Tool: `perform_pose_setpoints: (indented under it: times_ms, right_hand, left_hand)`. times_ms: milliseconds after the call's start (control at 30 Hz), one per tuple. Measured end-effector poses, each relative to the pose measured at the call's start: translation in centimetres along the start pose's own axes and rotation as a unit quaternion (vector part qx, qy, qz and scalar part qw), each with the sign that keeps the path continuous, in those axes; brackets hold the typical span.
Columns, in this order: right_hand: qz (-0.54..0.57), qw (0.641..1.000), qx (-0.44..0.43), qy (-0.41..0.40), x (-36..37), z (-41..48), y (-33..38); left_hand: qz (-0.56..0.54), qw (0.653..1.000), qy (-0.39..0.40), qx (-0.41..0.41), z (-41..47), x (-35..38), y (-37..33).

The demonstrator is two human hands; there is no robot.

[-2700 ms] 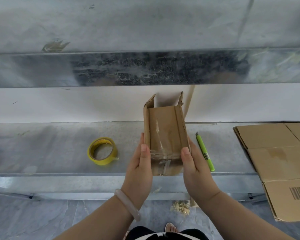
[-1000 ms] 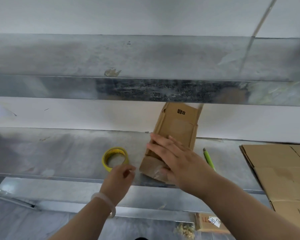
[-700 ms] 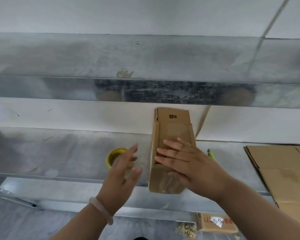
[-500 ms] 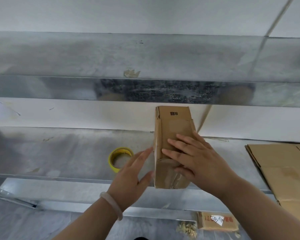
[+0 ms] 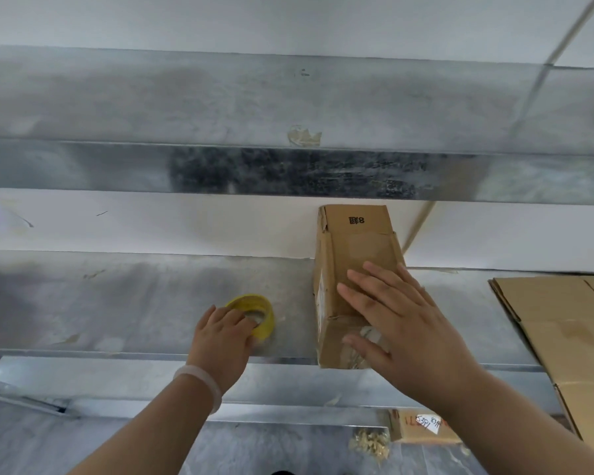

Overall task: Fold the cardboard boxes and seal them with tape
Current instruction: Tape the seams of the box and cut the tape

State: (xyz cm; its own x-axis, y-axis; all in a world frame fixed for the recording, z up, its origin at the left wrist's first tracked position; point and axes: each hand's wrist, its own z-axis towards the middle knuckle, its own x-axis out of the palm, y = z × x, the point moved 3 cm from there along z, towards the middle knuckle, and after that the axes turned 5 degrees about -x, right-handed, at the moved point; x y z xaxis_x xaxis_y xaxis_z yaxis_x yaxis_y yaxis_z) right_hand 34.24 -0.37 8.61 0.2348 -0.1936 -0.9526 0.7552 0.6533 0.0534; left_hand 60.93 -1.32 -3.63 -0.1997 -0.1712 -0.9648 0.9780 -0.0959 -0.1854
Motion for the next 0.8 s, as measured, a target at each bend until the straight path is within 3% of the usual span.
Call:
perform_pose_setpoints:
  times_ms: [100, 300, 433, 600, 800]
  right_hand:
    - [0.066, 0.996, -0.001, -0.061, -0.5, 1.4, 2.2]
    - [0.163, 0.983, 0.089, -0.005, -0.4, 5.5, 4.5]
    - [0.201, 0.968, 0.139, -0.059, -1.6, 5.8, 4.6]
    - [0.220, 0.958, 0.178, -0.045, -1.9, 5.9, 5.2]
    - [0.367, 0.876, 0.303, -0.083, -2.0, 4.8, 5.2]
  left_hand:
    - [-0.099, 0.994, -0.041, 0.021, -0.1, -3.6, -1.4]
    - [-0.187, 0.970, -0.103, 0.115, 0.6, -11.2, -4.2]
    - [-0.215, 0.965, -0.079, 0.125, 0.4, -12.8, -4.2]
    - [-0.226, 0.963, -0.034, 0.141, 0.7, -13.6, -3.9]
    - [-0.167, 0.966, -0.071, 0.183, 1.8, -15.1, -4.5]
